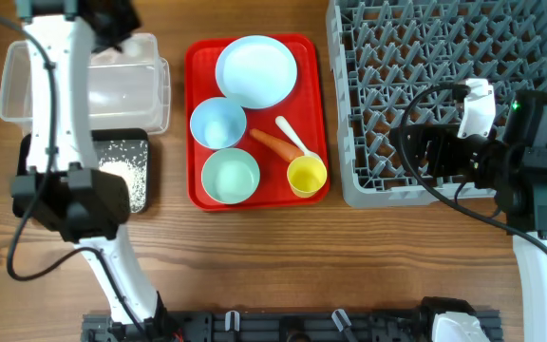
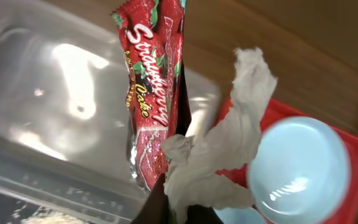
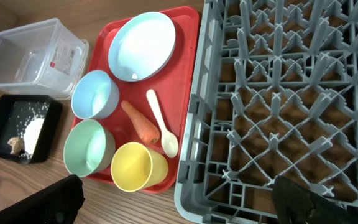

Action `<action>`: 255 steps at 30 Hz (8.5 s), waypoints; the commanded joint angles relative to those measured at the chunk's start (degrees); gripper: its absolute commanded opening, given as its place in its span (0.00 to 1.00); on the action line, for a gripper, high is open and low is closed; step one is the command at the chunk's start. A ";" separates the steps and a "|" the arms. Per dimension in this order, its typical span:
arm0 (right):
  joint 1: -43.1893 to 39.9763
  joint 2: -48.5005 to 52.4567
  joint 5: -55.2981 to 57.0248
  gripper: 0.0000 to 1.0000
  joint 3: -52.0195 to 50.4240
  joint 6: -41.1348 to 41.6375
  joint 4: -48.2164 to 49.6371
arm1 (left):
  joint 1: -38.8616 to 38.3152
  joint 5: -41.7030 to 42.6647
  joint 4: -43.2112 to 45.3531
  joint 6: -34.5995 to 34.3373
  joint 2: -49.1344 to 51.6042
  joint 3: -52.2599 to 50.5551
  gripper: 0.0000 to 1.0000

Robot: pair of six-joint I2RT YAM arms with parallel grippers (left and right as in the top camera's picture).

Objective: Sort waste into correct bins and load items into the dishwasher rack
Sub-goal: 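Carry the wrapper and tissue to the clear plastic bin and release, then reach the left gripper to the yellow cup on the red tray and grasp it, then lift the yellow cup with the left gripper toward the right gripper, grasp it with right, then lower the yellow cup into the dish rack with the right gripper and release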

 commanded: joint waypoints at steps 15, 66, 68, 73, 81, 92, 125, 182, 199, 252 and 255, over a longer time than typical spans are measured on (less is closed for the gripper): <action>-0.02 0.37 0.44 1.00 1.55 0.20 1.16 | 4.70 -0.81 -1.18 -2.29 8.00 -3.80 0.75; -0.02 0.37 3.50 0.96 1.55 1.49 -2.38 | -44.06 8.92 10.05 3.06 -15.45 -45.81 0.81; -0.02 0.37 3.50 0.96 1.55 1.49 -2.56 | -44.22 6.99 11.23 1.99 -15.45 -47.28 0.80; -0.02 0.37 3.50 0.96 1.55 1.49 -2.80 | -43.52 4.26 15.13 0.55 -15.45 -50.97 0.79; -0.02 0.37 5.07 0.91 1.55 1.62 -2.93 | -43.30 4.24 17.46 0.50 -15.45 -52.24 0.42; -0.02 0.37 6.05 0.91 1.55 1.66 -3.10 | -43.34 4.20 20.39 -2.32 -15.23 -53.64 0.21; -0.02 -2.01 -22.75 0.94 1.55 8.28 15.30 | -16.48 58.97 18.08 1.25 -32.09 -43.50 0.04; 14.29 9.01 -51.28 0.59 1.55 6.19 48.43 | -20.85 83.93 32.85 4.22 -31.43 -43.50 0.14; 6.95 8.98 -49.16 0.58 1.55 9.44 48.68 | -19.63 83.08 32.81 4.17 -31.43 -43.50 0.25; 1.40 28.89 19.32 0.54 22.64 4.92 -30.56 | -19.61 24.37 16.41 4.22 -31.43 -43.76 0.36; 3.17 32.68 21.11 0.54 22.62 6.16 -30.60 | -19.61 24.22 16.13 4.20 -31.43 -43.76 0.37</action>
